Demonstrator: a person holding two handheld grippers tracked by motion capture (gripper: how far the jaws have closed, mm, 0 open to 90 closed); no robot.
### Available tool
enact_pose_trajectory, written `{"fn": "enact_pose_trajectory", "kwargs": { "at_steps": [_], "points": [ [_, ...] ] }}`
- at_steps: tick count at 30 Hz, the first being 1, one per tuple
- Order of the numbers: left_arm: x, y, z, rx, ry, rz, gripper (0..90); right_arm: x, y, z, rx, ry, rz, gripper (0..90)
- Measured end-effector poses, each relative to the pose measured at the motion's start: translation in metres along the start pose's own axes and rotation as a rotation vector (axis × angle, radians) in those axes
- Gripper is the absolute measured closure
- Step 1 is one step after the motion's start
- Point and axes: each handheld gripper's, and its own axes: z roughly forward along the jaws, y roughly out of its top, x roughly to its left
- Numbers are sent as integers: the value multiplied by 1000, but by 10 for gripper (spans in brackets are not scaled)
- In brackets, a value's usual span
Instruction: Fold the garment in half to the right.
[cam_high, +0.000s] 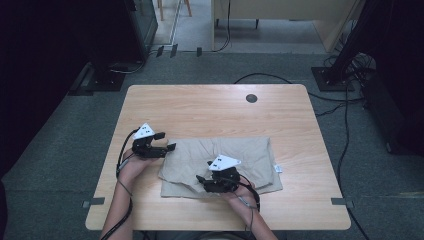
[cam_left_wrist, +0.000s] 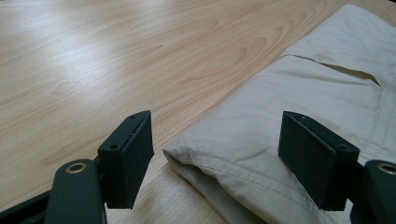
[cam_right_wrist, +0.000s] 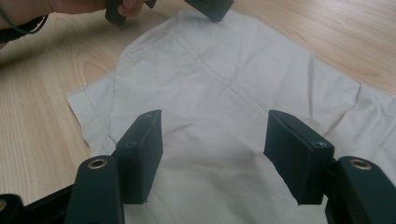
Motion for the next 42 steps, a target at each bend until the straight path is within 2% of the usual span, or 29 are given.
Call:
{"fn": "enact_pose_trajectory", "kwargs": {
  "at_steps": [4, 8, 16, 20, 22, 25, 29, 33, 42],
  "points": [
    [0, 0, 1, -3, -3, 0, 264, 7, -1, 7, 7, 9, 3, 380],
    [0, 0, 0, -5, -9, 6, 264, 11, -7, 17, 34, 11, -22, 380],
    [2, 0, -2, -16, -5, 4, 264, 12, -16, 26, 71, 8, -30, 380],
    [4, 0, -2, -10, 2, 15, 264, 14, -21, 30, 88, -1, -58, 381],
    [5, 0, 0, 3, 8, 27, 264, 15, -20, 30, 92, -5, -58, 380],
    [4, 1, 1, 6, 2, 26, 264, 14, -19, 29, 89, -1, -42, 378],
    [4, 1, 2, 11, 3, 33, 264, 12, -14, 23, 44, 23, 27, 351],
    [5, 0, 2, 14, 1, 30, 264, 15, -5, 21, 29, 23, 11, 352],
    [5, -2, 5, 35, -17, 29, 265, 27, 5, 30, 20, 30, 1, 353]
  ]
}}
